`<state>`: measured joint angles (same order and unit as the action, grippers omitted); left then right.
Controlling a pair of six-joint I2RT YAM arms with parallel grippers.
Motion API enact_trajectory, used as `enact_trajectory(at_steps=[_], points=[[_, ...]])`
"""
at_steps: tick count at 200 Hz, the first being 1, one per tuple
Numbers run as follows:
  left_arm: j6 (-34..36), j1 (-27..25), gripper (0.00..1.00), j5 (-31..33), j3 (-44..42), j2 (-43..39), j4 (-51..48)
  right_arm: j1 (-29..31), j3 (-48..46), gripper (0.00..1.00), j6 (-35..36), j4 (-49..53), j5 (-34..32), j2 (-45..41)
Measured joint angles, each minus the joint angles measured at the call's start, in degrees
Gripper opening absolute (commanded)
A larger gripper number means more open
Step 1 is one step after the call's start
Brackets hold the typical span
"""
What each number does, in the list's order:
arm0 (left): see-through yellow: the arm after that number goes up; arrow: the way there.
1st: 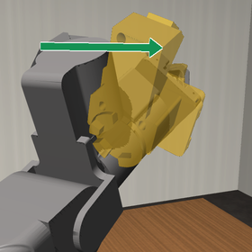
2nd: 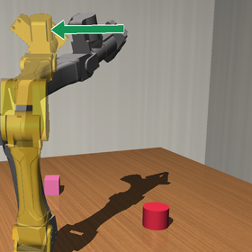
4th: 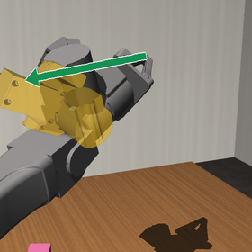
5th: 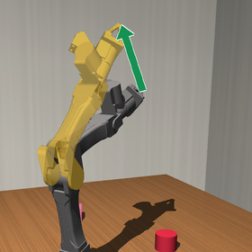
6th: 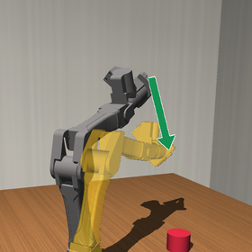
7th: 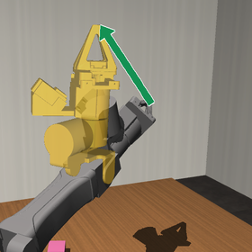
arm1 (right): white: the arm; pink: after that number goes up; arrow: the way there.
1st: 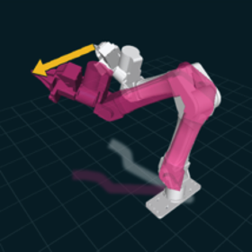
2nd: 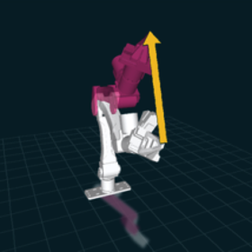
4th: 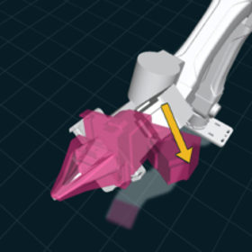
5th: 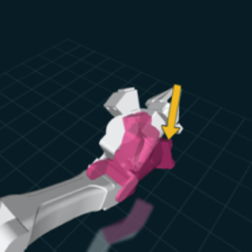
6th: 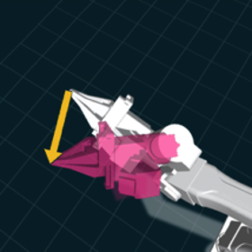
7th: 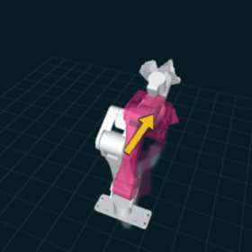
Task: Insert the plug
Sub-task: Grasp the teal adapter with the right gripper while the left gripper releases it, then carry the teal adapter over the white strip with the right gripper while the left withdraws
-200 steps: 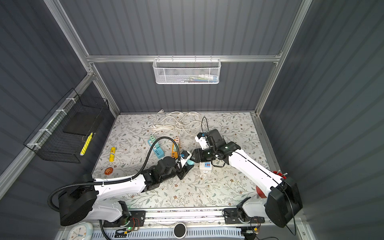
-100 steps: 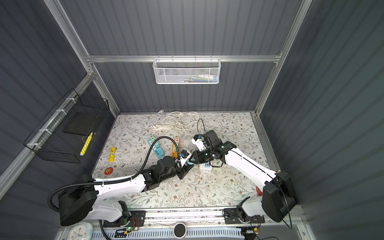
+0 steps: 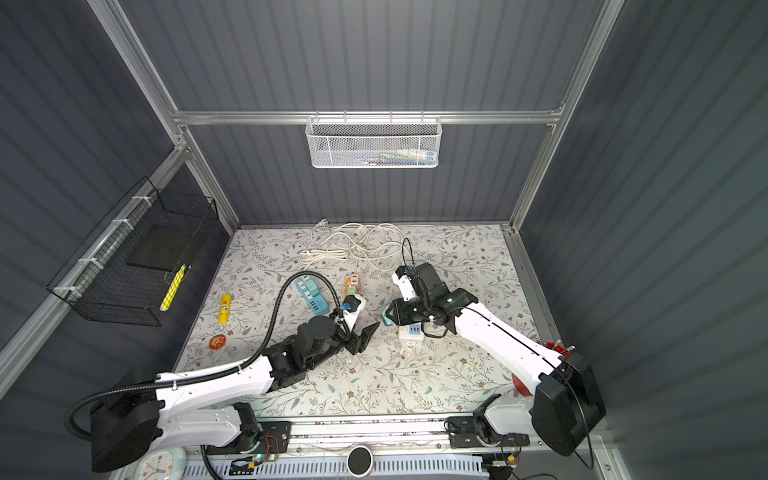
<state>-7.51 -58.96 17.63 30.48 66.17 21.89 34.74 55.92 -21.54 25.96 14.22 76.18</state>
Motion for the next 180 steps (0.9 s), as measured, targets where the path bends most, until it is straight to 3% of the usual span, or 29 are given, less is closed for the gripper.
enact_trajectory(at_steps=[44,89,180], points=[[-7.5,0.0,0.96,10.8,-6.2,-5.2,-0.1,0.0,-1.2,0.16,0.1,-1.3,-6.2,1.2],[-14.6,0.0,0.97,19.1,-6.4,-3.1,-2.3,-0.6,-5.4,0.16,-0.5,-2.4,-12.4,-1.1],[-24.3,0.0,0.97,21.0,-6.5,-8.4,-10.3,-3.8,-10.4,0.15,-1.4,-7.0,-26.3,-4.2]])
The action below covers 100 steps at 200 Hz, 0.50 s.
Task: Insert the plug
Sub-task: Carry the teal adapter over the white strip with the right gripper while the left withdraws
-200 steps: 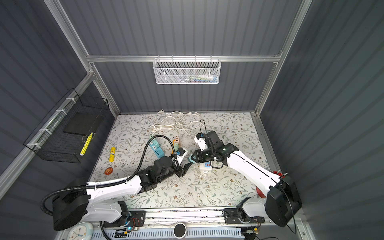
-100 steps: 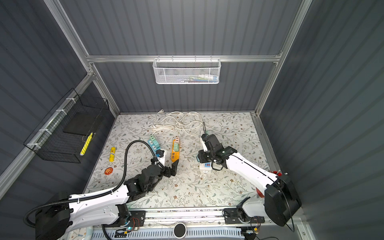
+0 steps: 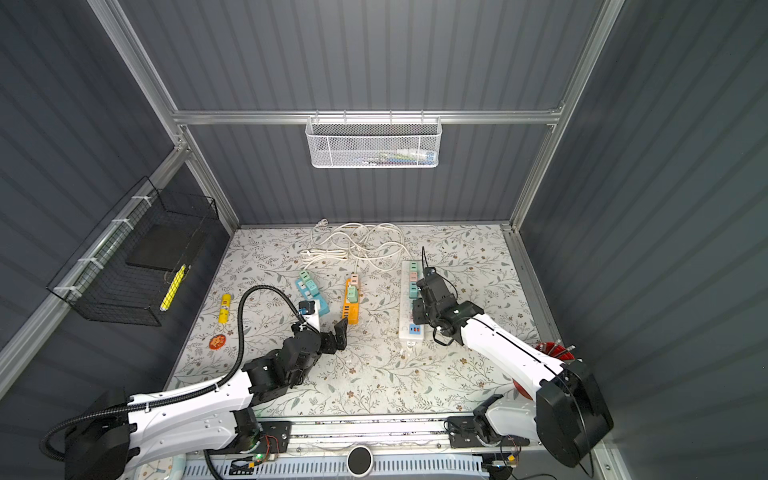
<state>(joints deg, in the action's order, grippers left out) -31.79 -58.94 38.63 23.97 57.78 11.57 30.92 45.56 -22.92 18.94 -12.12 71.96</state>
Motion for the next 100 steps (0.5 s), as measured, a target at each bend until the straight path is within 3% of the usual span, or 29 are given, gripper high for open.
enact_trajectory(at_steps=[100], points=[[-3.7,0.0,0.97,-1.2,-0.7,-2.4,-2.8,-0.5,-0.4,0.15,-4.0,-7.0,-1.6,7.3]])
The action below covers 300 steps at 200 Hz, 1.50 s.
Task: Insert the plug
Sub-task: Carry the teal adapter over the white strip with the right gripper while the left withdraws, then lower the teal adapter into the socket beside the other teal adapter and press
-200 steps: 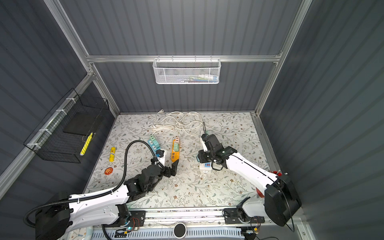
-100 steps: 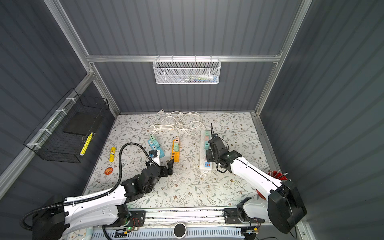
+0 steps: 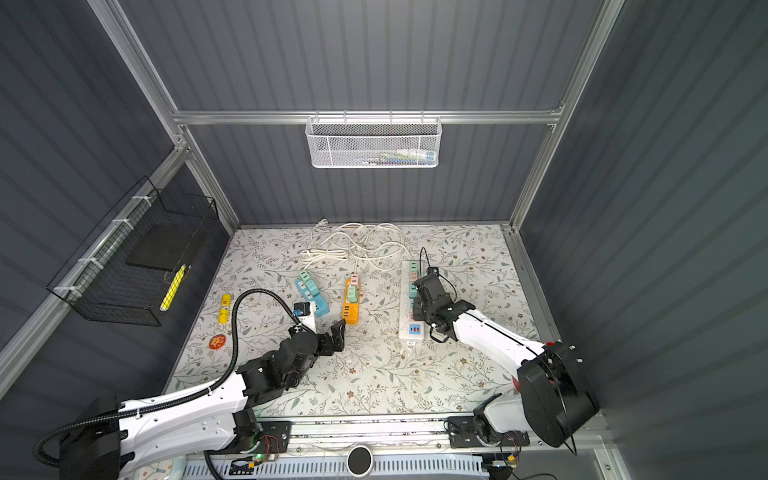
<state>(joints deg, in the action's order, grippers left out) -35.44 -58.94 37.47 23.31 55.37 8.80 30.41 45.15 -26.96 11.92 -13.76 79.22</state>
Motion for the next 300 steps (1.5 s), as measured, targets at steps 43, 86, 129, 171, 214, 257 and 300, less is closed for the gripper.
enact_trajectory(at_steps=[43,86,129,171,214,257,300], points=[[-0.2,0.0,0.97,-0.2,-0.6,0.0,-0.2,0.1,1.4,0.15,-1.1,-2.5,-0.1,3.4],[-0.2,0.0,0.97,-0.6,-1.2,-2.0,-0.2,0.8,3.2,0.15,-1.6,-4.7,0.0,6.3],[-0.2,0.0,0.98,-0.7,-2.0,-3.3,-1.2,2.5,4.4,0.15,-2.4,-3.4,-1.2,7.2],[0.1,0.0,0.98,-0.9,-2.5,-4.0,-1.3,3.7,6.2,0.15,-2.6,0.5,-2.9,7.6],[0.1,0.0,0.98,-1.0,-3.2,-5.4,-1.5,3.7,7.6,0.15,-2.5,3.1,-4.3,8.3],[0.1,0.0,0.98,-1.0,-3.3,-6.0,-1.7,3.7,8.7,0.16,-2.6,2.4,-3.9,10.9],[0.0,0.0,0.98,-0.8,-3.5,-7.4,-2.4,3.7,9.0,0.16,-2.6,2.5,-3.8,11.1]])
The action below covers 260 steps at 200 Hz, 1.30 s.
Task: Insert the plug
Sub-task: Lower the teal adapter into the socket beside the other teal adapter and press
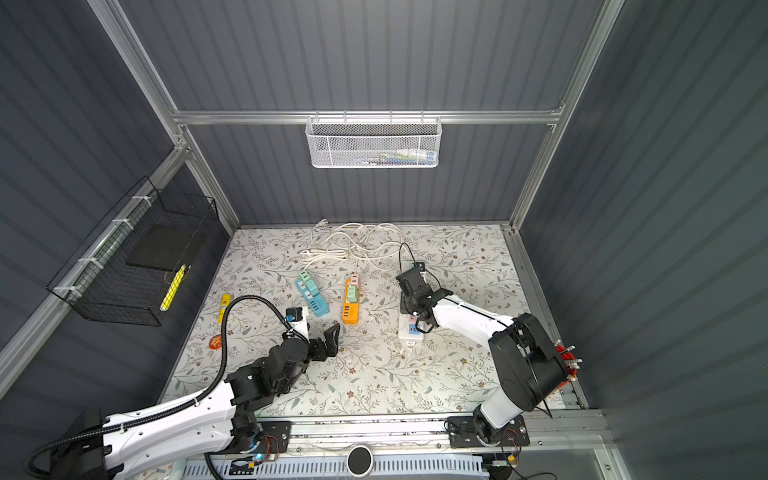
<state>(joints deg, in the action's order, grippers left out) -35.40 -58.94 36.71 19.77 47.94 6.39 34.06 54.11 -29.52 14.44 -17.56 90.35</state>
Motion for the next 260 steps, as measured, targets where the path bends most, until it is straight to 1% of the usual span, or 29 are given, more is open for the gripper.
enact_trajectory(at_steps=[24,50,95,124,134,148,165,179,189,193,197,205,217,260], points=[[0.0,0.0,0.97,0.4,-0.9,-1.1,-0.2,0.2,0.0,0.16,-0.1,0.0,-0.5,0.1],[-0.3,0.0,0.96,1.1,-1.0,-2.2,-1.9,1.7,0.0,0.19,-0.5,-0.2,-2.8,1.0],[-1.5,0.0,0.96,4.3,-3.4,-9.7,-4.3,3.5,0.5,0.19,-2.1,-1.2,-6.8,3.4],[-2.3,0.0,0.96,5.8,-4.4,-11.7,-6.1,3.5,-0.1,0.19,-3.2,-2.9,-7.3,3.7],[-2.4,0.0,0.96,6.0,-4.4,-11.7,-6.4,3.5,-0.6,0.23,-3.5,-3.6,-7.3,3.6],[-2.5,0.0,0.96,6.2,-4.4,-11.7,-6.7,3.5,-0.8,0.24,-3.6,-4.0,-7.3,3.5],[-2.6,0.0,0.97,6.4,-4.4,-11.1,-6.6,3.4,-0.8,0.3,-3.5,-3.9,-7.0,3.2],[-2.6,0.0,0.97,6.4,-4.4,-10.3,-6.6,3.1,-0.8,0.36,-3.5,-3.6,-6.3,2.9],[-2.6,0.0,0.97,6.4,-4.4,-9.6,-6.7,2.8,-0.5,0.41,-3.3,-2.3,-4.4,2.7],[-2.6,0.0,0.97,6.4,-4.4,-9.4,-6.7,2.7,-0.5,0.46,-3.3,-1.8,-3.8,2.7],[-2.6,0.0,0.97,6.4,-4.4,-9.3,-6.7,2.7,-0.5,0.49,-3.0,-0.9,-3.3,2.6],[-2.6,0.0,0.97,6.6,-4.4,-9.2,-6.8,2.7,-0.4,0.52,-2.6,0.7,-2.4,2.3],[-2.6,0.0,0.97,6.9,-4.3,-9.0,-6.8,2.7,-0.3,0.54,-2.2,2.3,-1.8,1.4],[-2.6,0.0,0.97,7.0,-1.9,-8.4,-6.8,1.4,2.9,0.56,-0.6,5.2,-0.4,-3.3]])
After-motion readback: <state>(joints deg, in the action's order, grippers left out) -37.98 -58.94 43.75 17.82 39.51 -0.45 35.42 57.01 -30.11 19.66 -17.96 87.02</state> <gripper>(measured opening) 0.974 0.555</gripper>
